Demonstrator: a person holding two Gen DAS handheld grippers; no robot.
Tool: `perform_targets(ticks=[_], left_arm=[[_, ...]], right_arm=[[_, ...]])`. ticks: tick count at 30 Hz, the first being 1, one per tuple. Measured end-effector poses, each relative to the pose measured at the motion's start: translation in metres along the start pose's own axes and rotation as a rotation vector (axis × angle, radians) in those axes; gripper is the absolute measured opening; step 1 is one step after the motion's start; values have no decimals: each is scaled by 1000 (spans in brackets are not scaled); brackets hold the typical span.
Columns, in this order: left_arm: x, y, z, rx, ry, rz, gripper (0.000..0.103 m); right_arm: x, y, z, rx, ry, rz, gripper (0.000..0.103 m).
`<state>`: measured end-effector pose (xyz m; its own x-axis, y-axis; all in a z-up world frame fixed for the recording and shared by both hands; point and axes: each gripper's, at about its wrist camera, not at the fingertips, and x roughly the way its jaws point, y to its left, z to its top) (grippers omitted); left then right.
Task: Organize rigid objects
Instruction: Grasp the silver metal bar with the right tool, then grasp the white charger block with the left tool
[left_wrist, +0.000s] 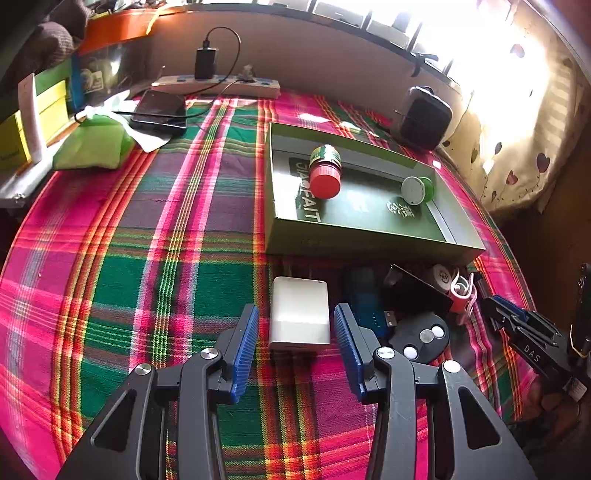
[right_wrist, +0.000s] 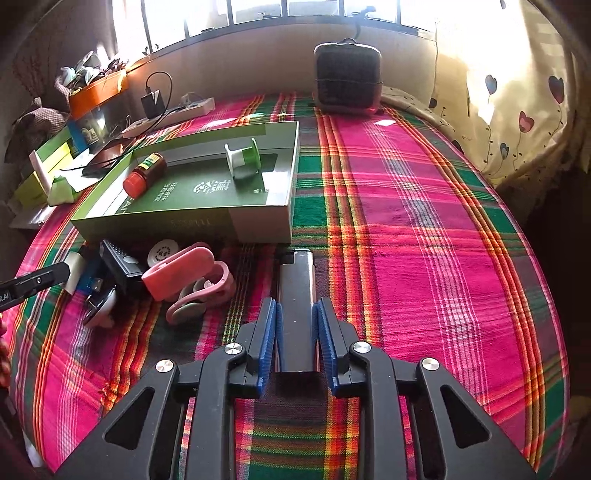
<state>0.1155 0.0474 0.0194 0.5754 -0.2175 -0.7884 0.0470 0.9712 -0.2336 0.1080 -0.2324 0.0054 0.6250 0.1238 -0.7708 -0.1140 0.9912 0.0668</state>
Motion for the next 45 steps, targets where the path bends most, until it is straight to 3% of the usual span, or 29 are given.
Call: perform_targets(ticks=[18, 26, 31, 45], left_arm=[[13, -15, 3, 79, -14, 127, 41], [13, -15, 3, 76, -19, 131, 41], [11, -11, 3, 62, -25, 142, 32], [11, -10, 2, 58, -31, 139, 32]], right_arm=[[-1, -11, 0, 28, -3, -7, 24], [-1, -12, 0, 28, -4, -2, 24], [-1, -12, -1, 27, -3, -3, 24], [-1, -11, -1, 27, -3, -3, 24]])
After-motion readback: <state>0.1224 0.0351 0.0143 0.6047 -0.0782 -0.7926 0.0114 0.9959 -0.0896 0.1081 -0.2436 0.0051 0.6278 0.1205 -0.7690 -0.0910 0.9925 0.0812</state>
